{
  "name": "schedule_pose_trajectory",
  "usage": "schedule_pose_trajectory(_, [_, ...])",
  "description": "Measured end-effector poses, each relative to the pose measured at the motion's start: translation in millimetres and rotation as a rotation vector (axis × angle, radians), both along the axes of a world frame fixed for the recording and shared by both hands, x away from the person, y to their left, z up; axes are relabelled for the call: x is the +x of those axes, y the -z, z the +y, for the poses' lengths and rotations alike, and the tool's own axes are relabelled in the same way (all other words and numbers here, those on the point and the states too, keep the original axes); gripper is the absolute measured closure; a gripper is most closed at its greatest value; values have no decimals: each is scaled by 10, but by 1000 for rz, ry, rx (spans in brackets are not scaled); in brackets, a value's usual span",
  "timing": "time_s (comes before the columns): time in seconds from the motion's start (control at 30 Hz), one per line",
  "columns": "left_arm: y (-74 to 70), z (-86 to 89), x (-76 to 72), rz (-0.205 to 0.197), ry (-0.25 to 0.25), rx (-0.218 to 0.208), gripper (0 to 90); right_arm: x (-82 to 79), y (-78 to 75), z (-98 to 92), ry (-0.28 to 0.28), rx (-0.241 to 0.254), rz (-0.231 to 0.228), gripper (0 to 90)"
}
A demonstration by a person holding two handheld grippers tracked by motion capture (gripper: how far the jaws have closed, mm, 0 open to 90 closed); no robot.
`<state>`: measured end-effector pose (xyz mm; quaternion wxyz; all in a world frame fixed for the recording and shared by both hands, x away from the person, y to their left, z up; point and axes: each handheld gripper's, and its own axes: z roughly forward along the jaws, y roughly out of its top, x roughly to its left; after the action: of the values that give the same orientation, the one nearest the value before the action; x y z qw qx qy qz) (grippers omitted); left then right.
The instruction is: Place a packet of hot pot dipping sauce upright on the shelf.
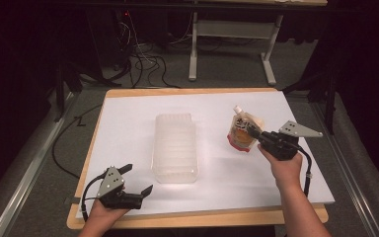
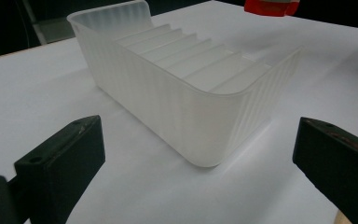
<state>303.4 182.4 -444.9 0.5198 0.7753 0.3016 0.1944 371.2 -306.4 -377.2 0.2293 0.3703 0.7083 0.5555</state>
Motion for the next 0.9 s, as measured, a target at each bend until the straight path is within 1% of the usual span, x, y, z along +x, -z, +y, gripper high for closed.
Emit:
schedule_pose_trajectory(0.03, [0,0,0,0,0,0,27,0,0,0,0,0,0,900])
schedule_pose_trajectory(0.1, [-4,6,-3,-3,-2,-2,27,50,4,55,-11,3,4,900])
schedule_pose_trajectory(0.17, [-8,8,-10,-7,-1,-5,28,79,6,114,-26,-5,-2,900])
schedule_pose_trajectory(0.23, [-5,9,-15,-7,1,-1,29,69,15,166,-40,-8,-13,900])
schedule_pose_trajectory(0.27, [-3,8,-16,-5,2,0,29,31,44,203,-53,22,-31,900])
schedule_pose_trajectory(0.3, [-2,7,-15,-4,4,1,29,31,44,203,-53,22,-31,900])
schedule_pose_trajectory(0.33, [-1,5,-13,-3,4,1,29,23,64,218,-68,45,-32,900])
schedule_pose_trajectory(0.37, [-1,4,-14,-3,4,1,29,25,70,236,-82,47,-19,900])
schedule_pose_trajectory(0.4, [-3,3,-15,-4,4,2,29,24,66,254,-89,30,-16,900])
schedule_pose_trajectory(0.47, [-8,2,-21,-5,6,1,29,21,78,282,-119,38,-15,900])
schedule_pose_trajectory(0.53, [-7,-1,-20,-5,8,1,29,18,85,303,-130,37,-4,900])
schedule_pose_trajectory(0.57, [-6,-3,-19,-5,10,2,29,19,93,316,-148,41,1,900])
schedule_pose_trajectory(0.77, [-15,3,-29,-9,14,1,29,-25,96,376,-195,42,10,900])
schedule_pose_trajectory(0.8, [-16,4,-29,-11,14,0,29,-51,88,406,-214,46,11,900])
schedule_pose_trajectory(0.83, [-17,5,-30,-11,13,-4,29,-51,88,406,-214,46,11,900])
schedule_pose_trajectory(0.9, [-22,7,-31,-9,15,-3,29,-73,83,446,-240,50,12,900])
